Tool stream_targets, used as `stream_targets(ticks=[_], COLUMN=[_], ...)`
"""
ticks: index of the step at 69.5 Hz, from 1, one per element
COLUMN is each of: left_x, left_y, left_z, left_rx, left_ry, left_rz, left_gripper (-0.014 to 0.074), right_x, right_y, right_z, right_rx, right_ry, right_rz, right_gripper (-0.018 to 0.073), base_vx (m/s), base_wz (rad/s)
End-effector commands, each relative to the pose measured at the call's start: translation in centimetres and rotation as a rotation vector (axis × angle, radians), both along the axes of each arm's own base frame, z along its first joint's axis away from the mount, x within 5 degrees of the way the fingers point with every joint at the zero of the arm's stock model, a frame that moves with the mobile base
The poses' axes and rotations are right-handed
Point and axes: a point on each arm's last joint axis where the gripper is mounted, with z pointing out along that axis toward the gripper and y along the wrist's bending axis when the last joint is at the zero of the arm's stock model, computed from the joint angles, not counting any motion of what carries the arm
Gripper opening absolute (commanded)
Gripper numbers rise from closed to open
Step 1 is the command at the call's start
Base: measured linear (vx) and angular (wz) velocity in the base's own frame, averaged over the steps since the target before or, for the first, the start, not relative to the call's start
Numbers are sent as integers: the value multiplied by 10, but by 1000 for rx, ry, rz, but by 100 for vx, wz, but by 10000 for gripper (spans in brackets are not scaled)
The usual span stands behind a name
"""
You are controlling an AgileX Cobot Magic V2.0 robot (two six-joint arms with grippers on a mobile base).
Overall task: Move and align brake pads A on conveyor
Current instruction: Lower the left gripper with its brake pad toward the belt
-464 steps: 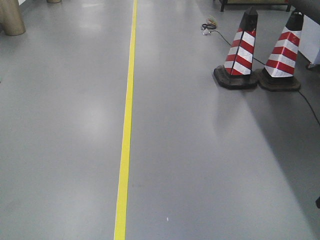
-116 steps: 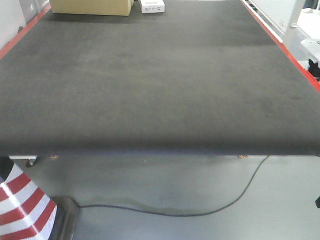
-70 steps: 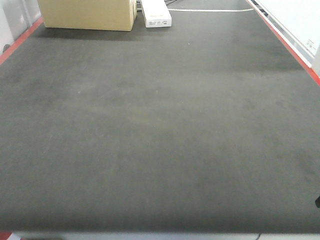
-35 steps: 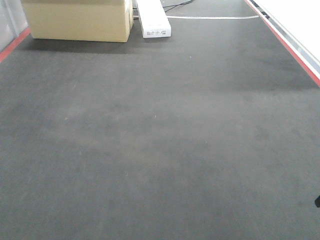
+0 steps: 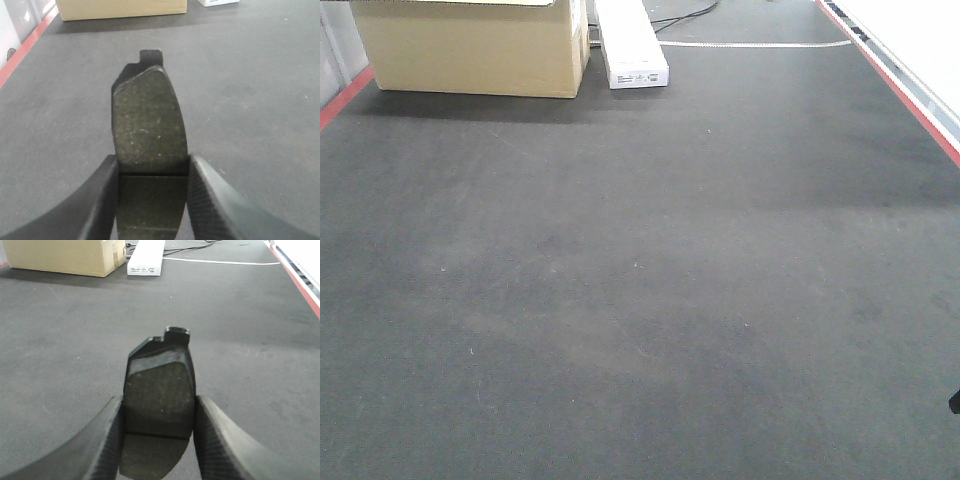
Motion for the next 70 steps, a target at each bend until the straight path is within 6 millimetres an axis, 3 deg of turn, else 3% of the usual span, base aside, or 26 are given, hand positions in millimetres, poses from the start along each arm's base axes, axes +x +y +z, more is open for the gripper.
stream_targets(ticks=[1, 70], left_x=[4, 4], left_y=[0, 0], left_z=[17, 18], left_rx=[-11, -11], left_ry=[-117, -125], left_rz=[7, 8], left_gripper=[-6, -6], right_x=[1, 1], right_y=[0, 0], right_z=[18, 18], right_rx=[6, 6], right_ry=[-118, -117], right_rz=[-1, -1], right_gripper=[-7, -7], base_vx=[5, 0], base_wz=[1, 0])
